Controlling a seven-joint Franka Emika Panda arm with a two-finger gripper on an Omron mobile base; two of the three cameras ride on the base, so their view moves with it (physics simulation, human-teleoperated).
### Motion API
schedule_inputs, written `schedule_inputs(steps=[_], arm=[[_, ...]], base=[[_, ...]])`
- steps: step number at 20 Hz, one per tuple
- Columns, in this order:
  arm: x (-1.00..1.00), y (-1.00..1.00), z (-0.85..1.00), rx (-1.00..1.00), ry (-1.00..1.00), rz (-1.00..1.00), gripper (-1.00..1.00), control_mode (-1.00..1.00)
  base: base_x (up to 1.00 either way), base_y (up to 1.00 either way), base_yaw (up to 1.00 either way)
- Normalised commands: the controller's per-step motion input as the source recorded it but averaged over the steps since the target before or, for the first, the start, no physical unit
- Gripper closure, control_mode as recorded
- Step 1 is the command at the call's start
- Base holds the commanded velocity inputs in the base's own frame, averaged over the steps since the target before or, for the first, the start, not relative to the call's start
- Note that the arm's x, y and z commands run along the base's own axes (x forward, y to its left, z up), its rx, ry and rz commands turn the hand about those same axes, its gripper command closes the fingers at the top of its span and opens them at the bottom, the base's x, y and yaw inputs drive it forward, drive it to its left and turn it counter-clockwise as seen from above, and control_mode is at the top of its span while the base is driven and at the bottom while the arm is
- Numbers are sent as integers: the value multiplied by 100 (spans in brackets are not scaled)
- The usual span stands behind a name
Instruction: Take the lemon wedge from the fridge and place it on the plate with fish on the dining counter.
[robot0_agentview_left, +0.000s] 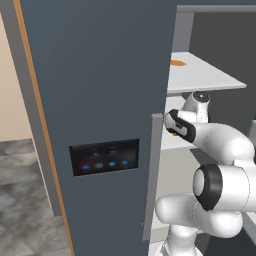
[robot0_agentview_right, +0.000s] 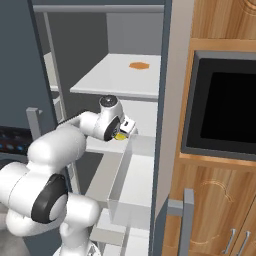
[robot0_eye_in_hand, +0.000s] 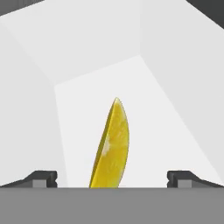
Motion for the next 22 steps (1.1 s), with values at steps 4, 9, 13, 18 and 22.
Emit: schedule_inputs(steps=[4, 9, 13, 18, 22], arm=[[31, 0, -29, 0, 7, 0, -100, -100], [18, 0, -42, 0, 14, 0, -100, -100], [0, 0, -52, 0, 12, 0, -100, -100], [4, 0, -32, -1, 2, 0, 100, -100], [-9, 0, -5, -1, -6, 0, 100, -100]], base=[[0, 0, 0], [0, 0, 0], [0, 0, 0], [0, 0, 0], [0, 0, 0]])
